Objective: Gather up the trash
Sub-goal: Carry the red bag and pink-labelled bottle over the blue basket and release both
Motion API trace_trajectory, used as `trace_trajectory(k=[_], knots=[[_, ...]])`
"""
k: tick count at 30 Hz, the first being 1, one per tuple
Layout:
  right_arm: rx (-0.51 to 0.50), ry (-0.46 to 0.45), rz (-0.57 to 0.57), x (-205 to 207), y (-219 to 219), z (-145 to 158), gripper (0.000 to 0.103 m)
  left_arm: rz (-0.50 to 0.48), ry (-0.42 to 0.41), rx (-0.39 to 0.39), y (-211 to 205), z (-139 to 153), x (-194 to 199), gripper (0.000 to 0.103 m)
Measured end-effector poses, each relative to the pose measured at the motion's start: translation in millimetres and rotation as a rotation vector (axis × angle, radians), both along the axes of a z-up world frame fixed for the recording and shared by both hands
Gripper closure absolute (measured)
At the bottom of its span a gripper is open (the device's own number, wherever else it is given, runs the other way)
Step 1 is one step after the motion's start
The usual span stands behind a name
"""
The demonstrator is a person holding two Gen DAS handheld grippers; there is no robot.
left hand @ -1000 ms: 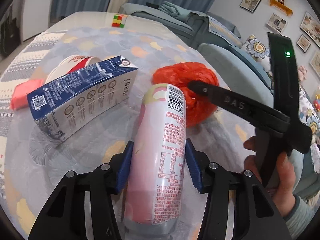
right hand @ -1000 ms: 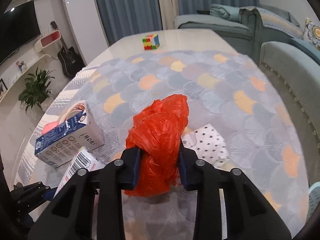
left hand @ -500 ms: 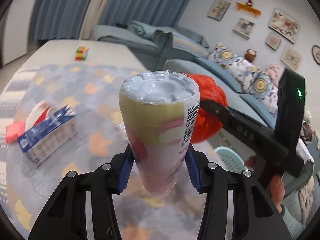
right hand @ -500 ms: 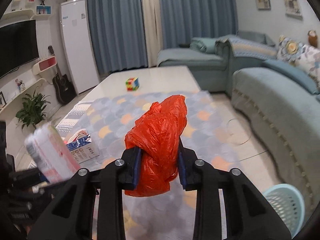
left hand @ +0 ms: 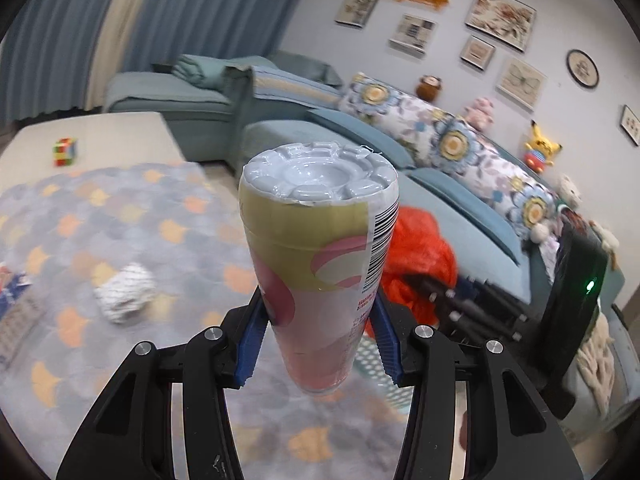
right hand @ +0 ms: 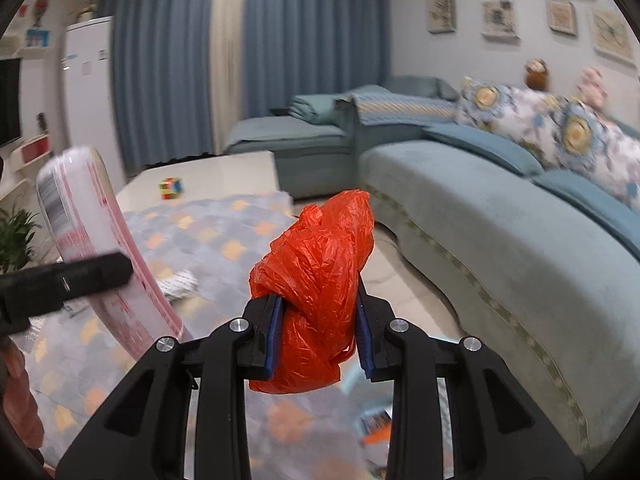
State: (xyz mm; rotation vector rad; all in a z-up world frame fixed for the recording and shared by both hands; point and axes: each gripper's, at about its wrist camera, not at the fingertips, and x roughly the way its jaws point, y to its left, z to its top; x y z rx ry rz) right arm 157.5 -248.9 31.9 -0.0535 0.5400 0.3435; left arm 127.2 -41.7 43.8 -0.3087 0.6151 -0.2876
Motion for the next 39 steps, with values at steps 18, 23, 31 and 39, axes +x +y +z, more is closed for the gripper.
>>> trace_trajectory(k=[18, 23, 31, 39], knots=[[0.086, 0.51, -0.306, 39, -147, -161, 0.071, -0.22, 0.118, 0.043, -142, -72, 61, 0.056], [0.082, 0.511, -0.331, 35, -150, -172, 0.044, -0.241, 0.15, 0.075, -153, -91, 71, 0.056], [0.131, 0.496, -0.369, 17, -175, -173, 0.044, -0.264, 0.218, 0.116, -166, -115, 85, 0.056], [0.146, 0.481, -0.386, 2, -184, -168, 0.044, -0.261, 0.263, 0.097, -163, -134, 94, 0.036]])
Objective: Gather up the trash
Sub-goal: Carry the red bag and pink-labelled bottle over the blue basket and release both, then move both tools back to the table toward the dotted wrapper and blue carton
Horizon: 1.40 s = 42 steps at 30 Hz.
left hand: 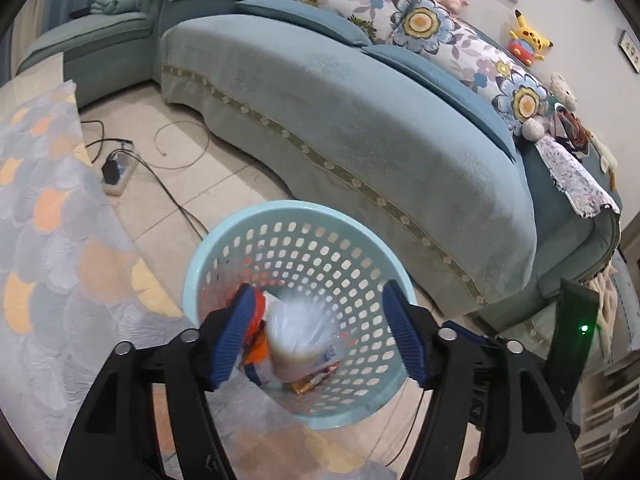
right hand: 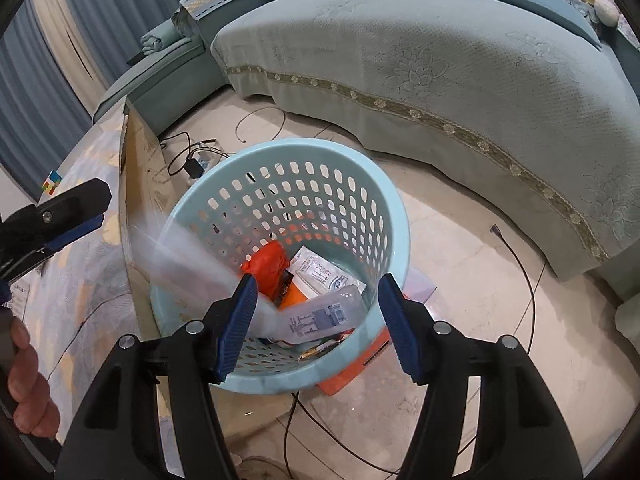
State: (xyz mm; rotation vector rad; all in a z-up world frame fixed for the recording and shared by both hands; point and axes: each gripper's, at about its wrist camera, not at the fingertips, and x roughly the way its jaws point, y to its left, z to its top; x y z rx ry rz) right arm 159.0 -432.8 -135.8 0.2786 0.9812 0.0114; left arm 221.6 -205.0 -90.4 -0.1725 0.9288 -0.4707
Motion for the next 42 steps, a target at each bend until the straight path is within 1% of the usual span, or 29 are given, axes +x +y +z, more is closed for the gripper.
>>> trace_trajectory(k=[7, 13, 17, 21, 25, 27, 30, 32, 34, 36, 38, 40, 42], knots=[[0.008, -0.028, 0.023, -4, 13, 11, 0.044, 0.034, 0.0, -0.025, 20, 6, -4, 0.035], [0.007, -0.037, 0.058, -5, 33, 17, 0.044, 0.058, -0.015, -0.014, 40, 20, -11, 0.035], [0.007, -0.061, 0.083, -6, 52, 27, 0.044, 0.084, -0.049, 0.002, 63, 34, -22, 0.034], [0.002, -0.103, 0.125, -7, 75, 41, 0.044, 0.128, -0.083, -0.013, 93, 50, -33, 0.032], [0.011, -0.162, 0.198, -6, 111, 64, 0.042, 0.178, -0.132, -0.018, 131, 69, -50, 0.032], [0.005, -0.193, 0.238, -6, 132, 76, 0.037, 0.207, -0.155, -0.018, 150, 76, -59, 0.031], [-0.008, -0.243, 0.327, -4, 175, 92, 0.034, 0.282, -0.2, -0.003, 192, 88, -79, 0.029], [-0.018, -0.264, 0.37, -3, 200, 97, 0.033, 0.327, -0.213, 0.005, 216, 92, -89, 0.027], [-0.013, -0.287, 0.392, 0, 224, 100, 0.032, 0.386, -0.214, 0.008, 247, 92, -100, 0.025], [0.019, -0.314, 0.383, 5, 251, 98, 0.029, 0.444, -0.195, -0.015, 280, 88, -109, 0.024], [0.022, -0.312, 0.398, 12, 276, 92, 0.029, 0.498, -0.186, -0.021, 305, 83, -118, 0.024], [-0.002, -0.296, 0.425, 22, 308, 83, 0.029, 0.557, -0.175, -0.004, 331, 77, -125, 0.024], [0.005, -0.279, 0.449, 33, 333, 77, 0.029, 0.629, -0.172, 0.029, 357, 73, -133, 0.024]])
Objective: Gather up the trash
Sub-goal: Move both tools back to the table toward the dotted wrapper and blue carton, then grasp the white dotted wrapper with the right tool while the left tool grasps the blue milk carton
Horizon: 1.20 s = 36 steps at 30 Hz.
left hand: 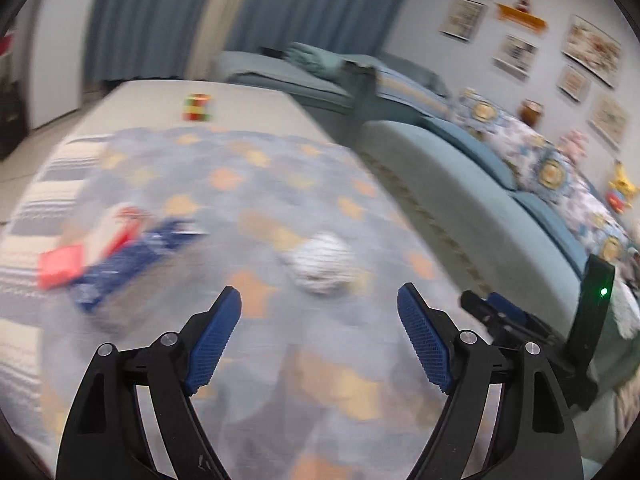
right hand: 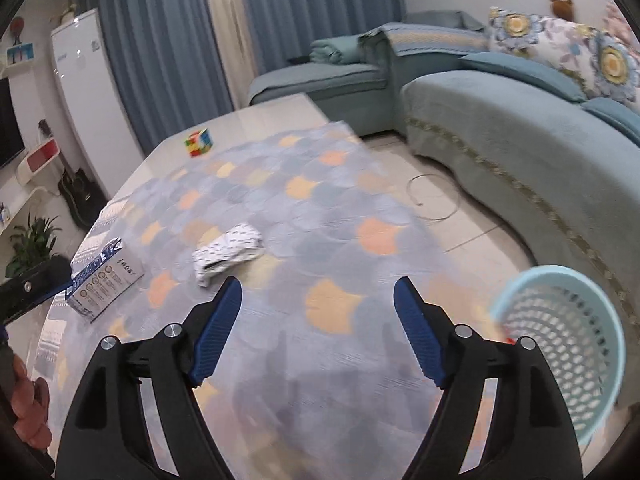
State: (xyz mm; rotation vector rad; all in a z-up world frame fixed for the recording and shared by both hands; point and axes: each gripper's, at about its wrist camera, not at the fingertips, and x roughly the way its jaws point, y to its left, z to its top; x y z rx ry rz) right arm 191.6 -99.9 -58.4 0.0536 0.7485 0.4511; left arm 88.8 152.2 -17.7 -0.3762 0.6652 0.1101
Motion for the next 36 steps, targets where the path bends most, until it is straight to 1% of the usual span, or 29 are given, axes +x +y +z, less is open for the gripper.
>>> trace_trajectory(k=[4, 6, 8, 9, 11, 12, 13, 15, 16, 17, 19, 21, 23, 26, 30, 31, 32, 33, 34, 35, 36], knots=[[-0.02, 0.026, 0.036, 15, 40, -12, 0.029, 0.121, 0.005, 0.032, 44, -5, -11, 0.024], [-0.057, 0.018, 0.053, 23, 63, -21, 0.029, 0.178, 0.011, 0.034, 64, -9, -14, 0.024], [-0.073, 0.025, 0.065, 29, 75, -30, 0.029, 0.24, 0.017, 0.029, 85, -13, -17, 0.024], [-0.077, 0.034, 0.07, 31, 80, -35, 0.033, 0.265, 0.019, 0.024, 93, -14, -16, 0.024], [-0.083, 0.046, 0.097, 32, 84, -39, 0.042, 0.311, 0.014, -0.001, 111, -20, -16, 0.029], [-0.068, 0.044, 0.117, 30, 83, -39, 0.042, 0.322, 0.016, -0.022, 117, -22, -15, 0.031], [-0.06, 0.04, 0.128, 29, 81, -38, 0.042, 0.326, 0.023, -0.049, 124, -26, -13, 0.035], [-0.052, 0.048, 0.151, 28, 81, -39, 0.042, 0.325, 0.033, -0.083, 130, -33, -9, 0.036], [-0.047, 0.06, 0.164, 28, 81, -40, 0.042, 0.316, 0.043, -0.09, 131, -37, -8, 0.038], [-0.046, 0.064, 0.166, 28, 81, -40, 0.042, 0.304, 0.052, -0.09, 130, -39, -7, 0.048], [-0.044, 0.067, 0.163, 27, 82, -40, 0.042, 0.273, 0.068, -0.098, 126, -46, -7, 0.057], [-0.047, 0.067, 0.165, 26, 83, -40, 0.042, 0.218, 0.054, -0.141, 118, -49, -10, 0.061], [-0.05, 0.061, 0.163, 25, 84, -40, 0.042, 0.174, 0.056, -0.148, 107, -51, -12, 0.063], [-0.05, 0.06, 0.163, 24, 84, -40, 0.042, 0.096, 0.058, -0.124, 83, -49, -9, 0.063], [-0.048, 0.065, 0.163, 25, 83, -40, 0.042, 0.03, 0.076, -0.115, 62, -52, 5, 0.063], [-0.045, 0.065, 0.165, 25, 83, -40, 0.042, 0.025, 0.082, -0.103, 57, -53, 9, 0.059], [-0.044, 0.065, 0.166, 25, 83, -40, 0.041, 0.027, 0.092, -0.094, 54, -54, 13, 0.049], [-0.044, 0.065, 0.167, 26, 83, -40, 0.041, 0.051, 0.11, -0.076, 52, -55, 20, 0.042], [-0.045, 0.065, 0.169, 26, 84, -40, 0.041, 0.073, 0.12, -0.065, 52, -55, 23, 0.031], [-0.047, 0.063, 0.172, 25, 84, -40, 0.041, 0.087, 0.126, -0.059, 52, -55, 28, 0.028], [-0.051, 0.062, 0.181, 25, 86, -39, 0.041, 0.091, 0.133, -0.058, 53, -56, 33, 0.028]])
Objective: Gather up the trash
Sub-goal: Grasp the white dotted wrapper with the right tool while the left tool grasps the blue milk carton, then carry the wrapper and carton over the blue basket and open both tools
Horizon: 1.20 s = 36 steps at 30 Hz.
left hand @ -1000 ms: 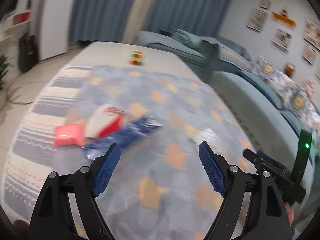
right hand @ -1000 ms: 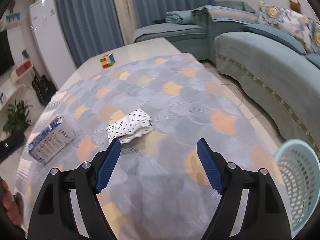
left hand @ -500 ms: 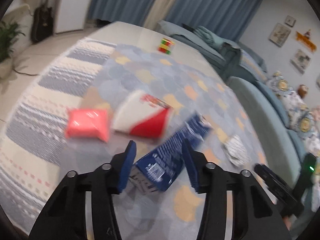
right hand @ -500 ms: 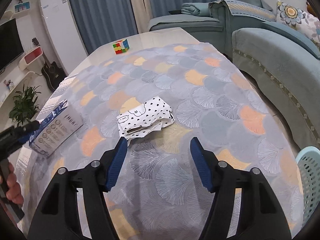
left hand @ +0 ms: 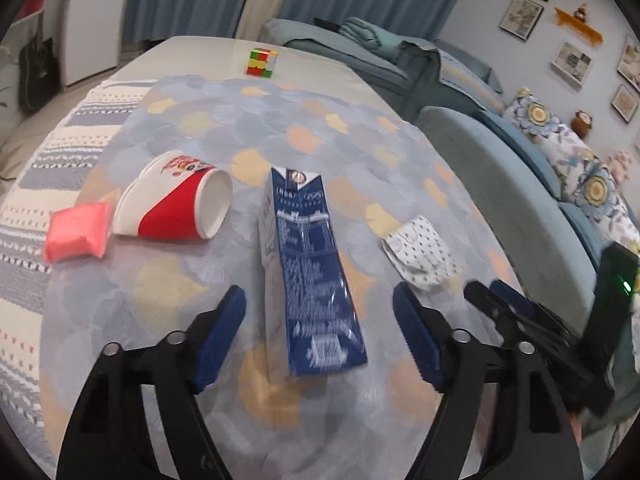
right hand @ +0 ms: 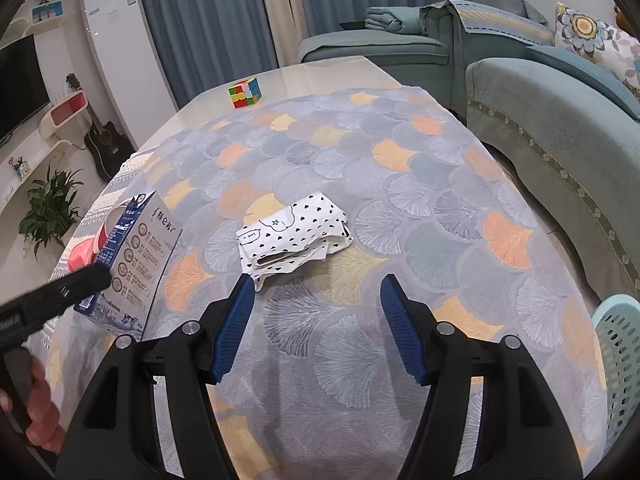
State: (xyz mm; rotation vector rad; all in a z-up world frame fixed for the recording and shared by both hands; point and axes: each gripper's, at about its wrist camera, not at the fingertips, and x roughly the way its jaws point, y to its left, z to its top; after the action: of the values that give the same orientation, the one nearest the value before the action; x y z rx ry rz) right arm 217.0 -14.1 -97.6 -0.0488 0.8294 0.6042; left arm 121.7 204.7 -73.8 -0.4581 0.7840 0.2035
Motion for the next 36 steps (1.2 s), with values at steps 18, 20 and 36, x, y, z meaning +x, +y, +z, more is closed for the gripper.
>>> trace_trajectory(k=[18, 20, 36], knots=[[0.005, 0.178, -0.018, 49, 54, -20, 0.035, 0.048, -0.043, -0.002, 4, -22, 2, 0.068], [-0.04, 0.154, -0.026, 50, 63, -21, 0.035, 0.043, -0.046, 0.014, 1, -21, 3, 0.068], [-0.036, 0.065, -0.032, 29, 46, -5, 0.1, 0.023, -0.095, 0.057, -16, -5, -9, 0.068]])
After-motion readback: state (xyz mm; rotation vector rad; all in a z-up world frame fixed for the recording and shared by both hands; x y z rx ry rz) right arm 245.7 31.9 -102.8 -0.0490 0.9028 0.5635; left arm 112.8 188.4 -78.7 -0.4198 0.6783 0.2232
